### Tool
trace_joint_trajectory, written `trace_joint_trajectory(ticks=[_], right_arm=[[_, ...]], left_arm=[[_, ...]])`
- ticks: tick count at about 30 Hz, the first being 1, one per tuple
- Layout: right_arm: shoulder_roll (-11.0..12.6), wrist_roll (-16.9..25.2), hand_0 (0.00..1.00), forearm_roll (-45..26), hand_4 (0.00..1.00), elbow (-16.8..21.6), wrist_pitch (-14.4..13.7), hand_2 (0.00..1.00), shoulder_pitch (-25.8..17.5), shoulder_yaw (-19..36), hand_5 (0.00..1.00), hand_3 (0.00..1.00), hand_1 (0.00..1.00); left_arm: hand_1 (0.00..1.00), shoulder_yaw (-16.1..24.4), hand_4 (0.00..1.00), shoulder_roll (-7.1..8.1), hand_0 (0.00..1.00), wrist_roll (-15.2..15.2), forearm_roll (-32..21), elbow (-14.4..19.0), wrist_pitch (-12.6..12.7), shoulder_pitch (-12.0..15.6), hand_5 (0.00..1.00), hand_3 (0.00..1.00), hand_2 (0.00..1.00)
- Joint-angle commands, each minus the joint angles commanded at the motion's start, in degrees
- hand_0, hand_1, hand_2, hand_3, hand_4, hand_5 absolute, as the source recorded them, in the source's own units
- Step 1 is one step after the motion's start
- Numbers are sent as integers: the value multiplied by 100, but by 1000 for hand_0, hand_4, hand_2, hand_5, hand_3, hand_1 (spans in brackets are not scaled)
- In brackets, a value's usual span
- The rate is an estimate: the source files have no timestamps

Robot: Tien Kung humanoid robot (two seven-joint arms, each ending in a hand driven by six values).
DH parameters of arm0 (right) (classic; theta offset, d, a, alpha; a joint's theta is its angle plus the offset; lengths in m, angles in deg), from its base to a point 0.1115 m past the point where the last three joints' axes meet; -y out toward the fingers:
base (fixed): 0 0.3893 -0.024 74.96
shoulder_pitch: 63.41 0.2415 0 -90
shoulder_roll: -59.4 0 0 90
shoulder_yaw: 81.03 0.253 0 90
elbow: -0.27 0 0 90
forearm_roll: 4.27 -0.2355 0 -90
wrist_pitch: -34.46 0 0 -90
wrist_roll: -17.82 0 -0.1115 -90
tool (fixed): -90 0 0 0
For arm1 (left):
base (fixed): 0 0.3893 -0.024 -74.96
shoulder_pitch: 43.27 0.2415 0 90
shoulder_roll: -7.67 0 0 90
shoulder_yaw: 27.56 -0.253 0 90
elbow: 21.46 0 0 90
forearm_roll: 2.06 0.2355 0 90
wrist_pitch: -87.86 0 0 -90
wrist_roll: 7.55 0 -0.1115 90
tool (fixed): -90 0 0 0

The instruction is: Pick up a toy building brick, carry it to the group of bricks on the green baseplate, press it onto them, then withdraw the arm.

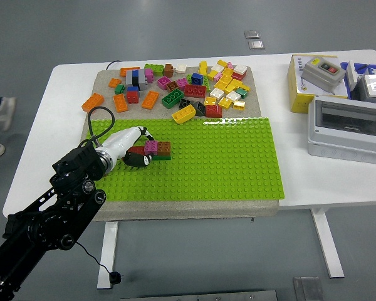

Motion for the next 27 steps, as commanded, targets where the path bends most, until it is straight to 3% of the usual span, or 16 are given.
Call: trace_joint_trajectory(ticks=[20, 21, 26, 27], right_arm=[[-7, 19, 699, -44, 375, 0, -9, 571, -13, -15, 879, 692, 613], [-7, 20, 699, -47, 375, 0, -10, 571, -14, -17, 880, 692, 613], [-9, 20, 699, -51, 375, 0, -11, 571, -23, -16, 880, 692, 613], [-8, 19, 699, -50, 375, 0, -11, 571, -24, -16, 880, 692, 613]], left_arm=[[954, -69, 488, -6, 997, 25, 17, -101, 20, 11, 174, 563, 972], [954, -67, 516, -5, 996, 26, 21, -103, 15, 13, 160, 737, 978], [954, -64, 516, 1, 996, 27, 31, -100, -4, 22, 160, 737, 978], [954, -64, 521, 2, 996, 28, 32, -99, -6, 24, 157, 796, 980]])
